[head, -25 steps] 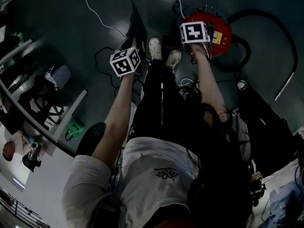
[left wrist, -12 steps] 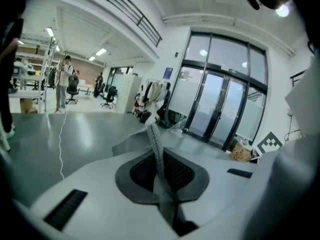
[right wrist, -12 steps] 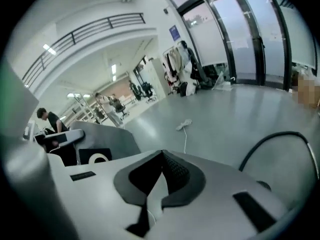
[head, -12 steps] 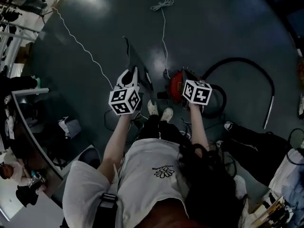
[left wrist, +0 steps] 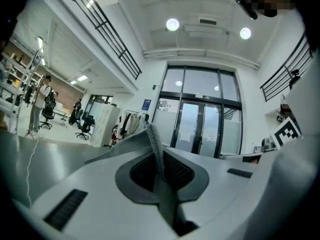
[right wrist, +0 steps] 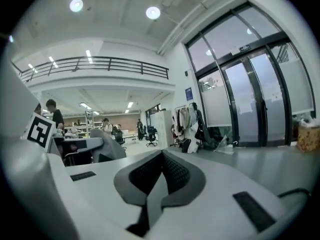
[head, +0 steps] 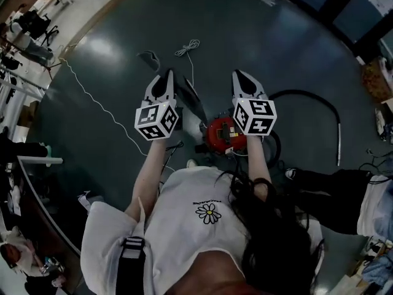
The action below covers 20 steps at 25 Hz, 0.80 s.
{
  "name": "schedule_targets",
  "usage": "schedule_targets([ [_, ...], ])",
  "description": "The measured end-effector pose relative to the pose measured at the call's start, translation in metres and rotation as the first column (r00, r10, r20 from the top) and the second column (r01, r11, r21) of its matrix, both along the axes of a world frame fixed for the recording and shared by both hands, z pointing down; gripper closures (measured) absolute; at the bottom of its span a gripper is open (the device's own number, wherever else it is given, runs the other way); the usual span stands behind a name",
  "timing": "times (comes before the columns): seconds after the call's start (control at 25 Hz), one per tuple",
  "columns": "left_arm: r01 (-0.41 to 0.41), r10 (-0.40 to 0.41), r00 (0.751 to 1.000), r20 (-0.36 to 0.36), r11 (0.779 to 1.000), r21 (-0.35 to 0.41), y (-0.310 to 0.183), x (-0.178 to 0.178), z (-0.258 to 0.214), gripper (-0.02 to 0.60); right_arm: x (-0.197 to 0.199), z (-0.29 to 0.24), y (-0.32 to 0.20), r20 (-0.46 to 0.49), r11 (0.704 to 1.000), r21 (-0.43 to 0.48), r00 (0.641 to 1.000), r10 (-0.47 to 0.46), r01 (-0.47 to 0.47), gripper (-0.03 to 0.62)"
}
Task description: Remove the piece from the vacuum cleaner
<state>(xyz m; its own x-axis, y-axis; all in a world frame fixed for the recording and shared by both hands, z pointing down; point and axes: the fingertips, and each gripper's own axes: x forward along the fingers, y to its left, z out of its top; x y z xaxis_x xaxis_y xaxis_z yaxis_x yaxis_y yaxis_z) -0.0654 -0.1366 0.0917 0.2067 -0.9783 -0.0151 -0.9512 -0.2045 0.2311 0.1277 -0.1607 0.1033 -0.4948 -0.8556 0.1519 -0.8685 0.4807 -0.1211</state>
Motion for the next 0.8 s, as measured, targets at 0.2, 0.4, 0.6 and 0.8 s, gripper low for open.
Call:
schedule_targets([
  [0.2,-0.017,0.018,1.0,-0.013,0.998,0.054,0.01,0.017,-0.038,0.566,0.018,-0.024,0.028,-0.04,0.998,0.057,0.999,0.029,-0.026,0.585],
  [0.4,-0.045,0.048,0.998,-0.028,0.995,0.089,0.015,0.03,-0.074,0.566,0.031,-0.057,0.041,-0.042,0.994,0.096,0.997,0.057,-0.053,0.585],
  [0.6,-0.053,0.055,0.998,-0.02,0.994,0.096,0.021,0.029,-0.066,0.566,0.022,-0.046,0.046,-0.036,0.994,0.101,0.998,0.044,-0.041,0.585],
  [0.8,-0.066,0.065,0.998,0.01,0.991,0.119,0.016,0.029,-0.046,0.566,0.013,-0.019,0.04,-0.041,0.994,0.107,0.998,0.038,-0.033,0.585],
])
